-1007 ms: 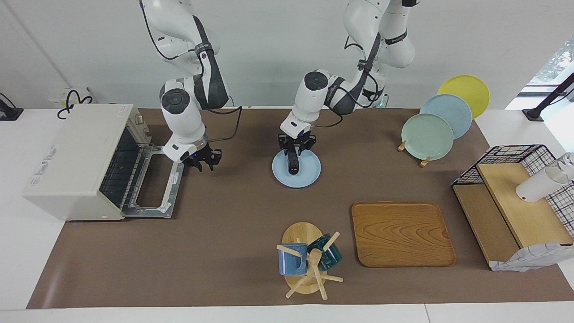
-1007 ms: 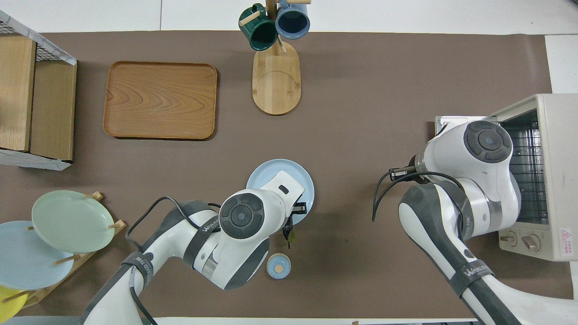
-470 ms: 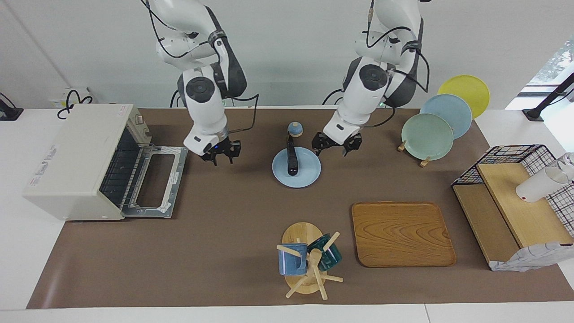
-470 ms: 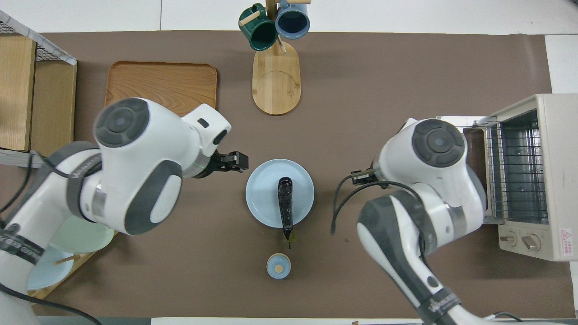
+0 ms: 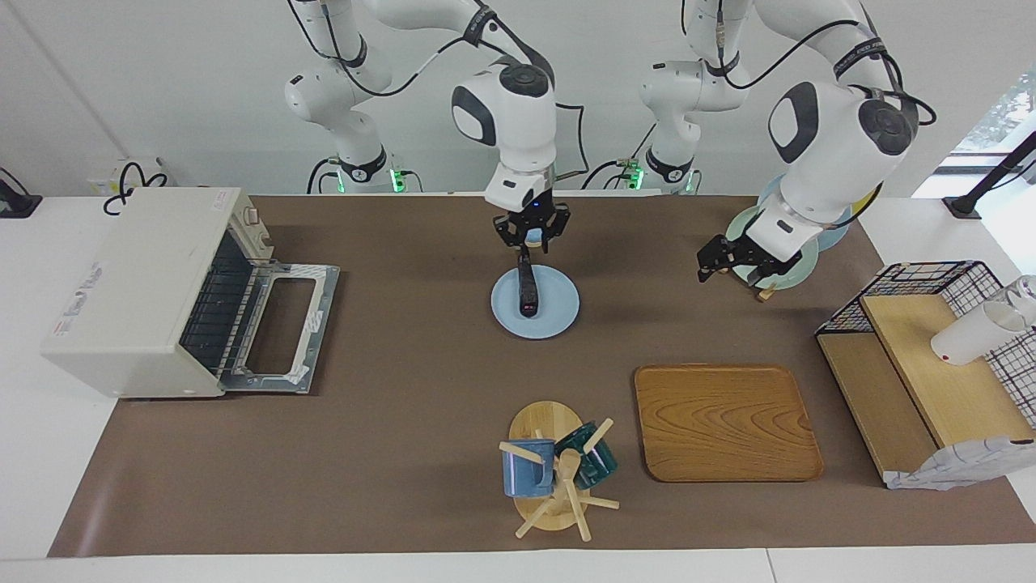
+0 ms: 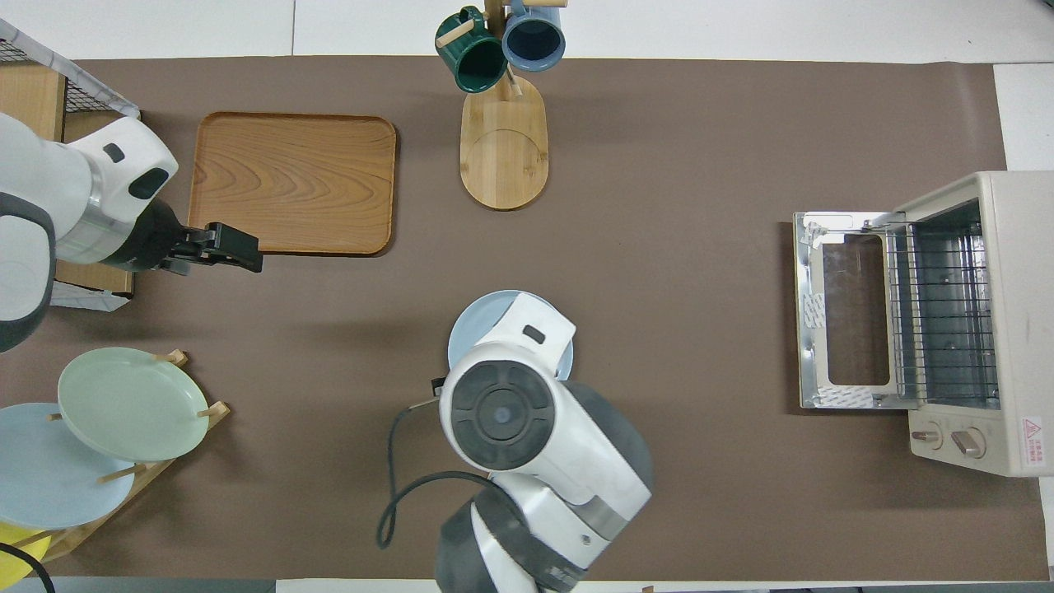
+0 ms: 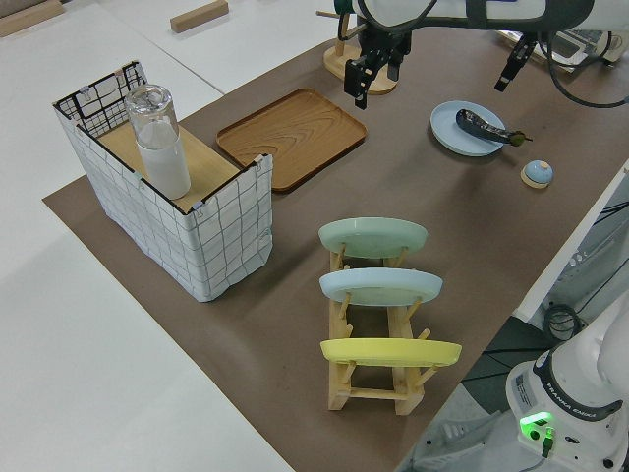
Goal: Put eggplant into oven
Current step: 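Grasp the eggplant with the right gripper while the left gripper releases it, then carry the eggplant to the open oven with the right gripper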
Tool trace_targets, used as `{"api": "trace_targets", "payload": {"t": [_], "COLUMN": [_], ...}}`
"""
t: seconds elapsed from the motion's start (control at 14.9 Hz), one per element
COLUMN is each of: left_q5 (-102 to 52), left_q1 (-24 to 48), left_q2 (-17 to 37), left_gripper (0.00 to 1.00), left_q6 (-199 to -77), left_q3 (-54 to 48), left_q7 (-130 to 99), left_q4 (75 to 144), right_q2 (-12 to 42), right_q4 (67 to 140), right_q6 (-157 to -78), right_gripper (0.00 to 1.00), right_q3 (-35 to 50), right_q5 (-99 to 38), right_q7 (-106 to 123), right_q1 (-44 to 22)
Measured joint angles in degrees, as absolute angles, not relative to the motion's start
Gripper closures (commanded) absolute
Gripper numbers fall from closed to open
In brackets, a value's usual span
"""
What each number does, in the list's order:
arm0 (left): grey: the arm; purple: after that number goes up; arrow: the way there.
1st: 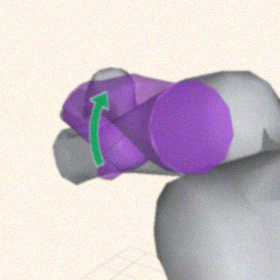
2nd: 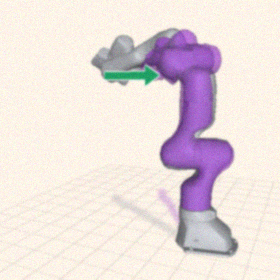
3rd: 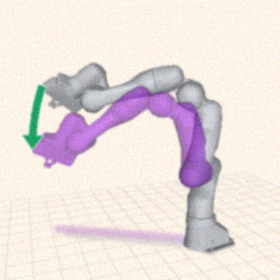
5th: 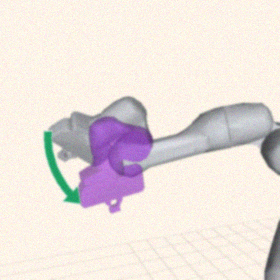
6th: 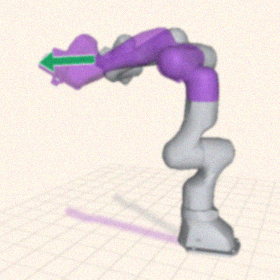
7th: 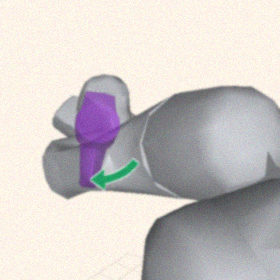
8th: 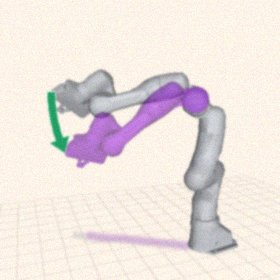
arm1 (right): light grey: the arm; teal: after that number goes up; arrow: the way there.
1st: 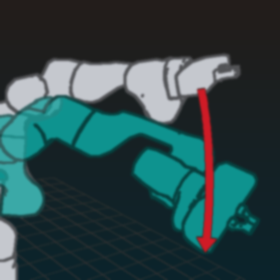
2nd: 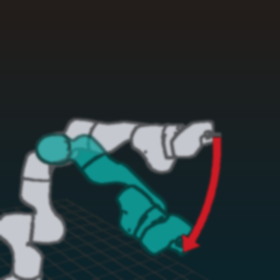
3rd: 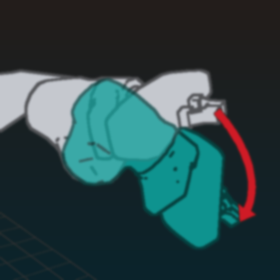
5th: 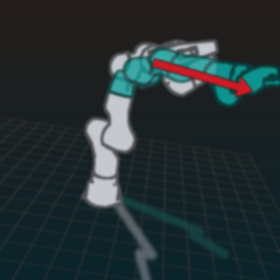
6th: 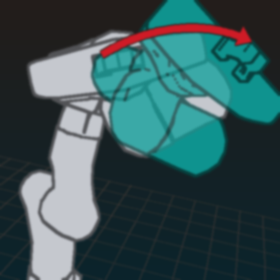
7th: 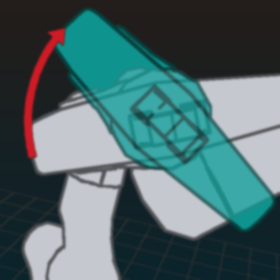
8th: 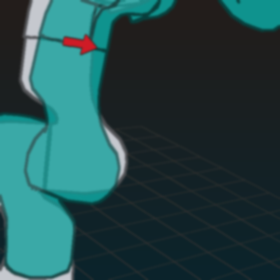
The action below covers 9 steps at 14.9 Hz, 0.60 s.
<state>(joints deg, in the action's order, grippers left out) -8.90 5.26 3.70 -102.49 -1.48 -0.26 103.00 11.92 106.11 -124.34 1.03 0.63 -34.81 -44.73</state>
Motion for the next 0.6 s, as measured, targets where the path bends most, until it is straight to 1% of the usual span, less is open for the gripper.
{"api": "trace_targets", "payload": {"t": [0.07, 0.2, 0.27, 0.4, 0.6], "left_q5": [-8.2, -6.5, -5.7, -4.3, -3.5], "left_q1": [4.7, 4.4, 4.3, 4.2, 4.2], "left_q2": [3.7, 3.2, 2.7, 0.9, -2.3], "left_gripper": [0.00, 0.00, 0.00, 0.00, 0.00], "left_q6": [-101.9, -100.4, -99.6, -98.0, -95.8], "left_q3": [-1.5, -1.3, -0.9, -0.4, -0.3], "left_q7": [-0.1, -0.1, -0.1, -0.1, -0.1], "left_q4": [102.4, 101.2, 100.7, 100.5, 100.5], "right_q2": [16.0, 22.9, 25.1, 27.0, 26.9], "right_q4": [103.0, 99.1, 98.5, 98.3, 99.6], "right_q6": [-125.3, -128.2, -130.4, -132.7, -134.5], "right_gripper": [0.60, 0.61, 0.61, 0.61, 0.61], "right_q3": [1.0, 1.0, 0.7, 0.3, 0.3], "right_q5": [2.7, 6.5, 7.0, 7.1, 7.1], "right_q7": [-36.6, -38.3, -38.5, -38.5, -38.5], "right_q1": [-46.4, -47.4, -47.2, -46.8, -46.9]}}
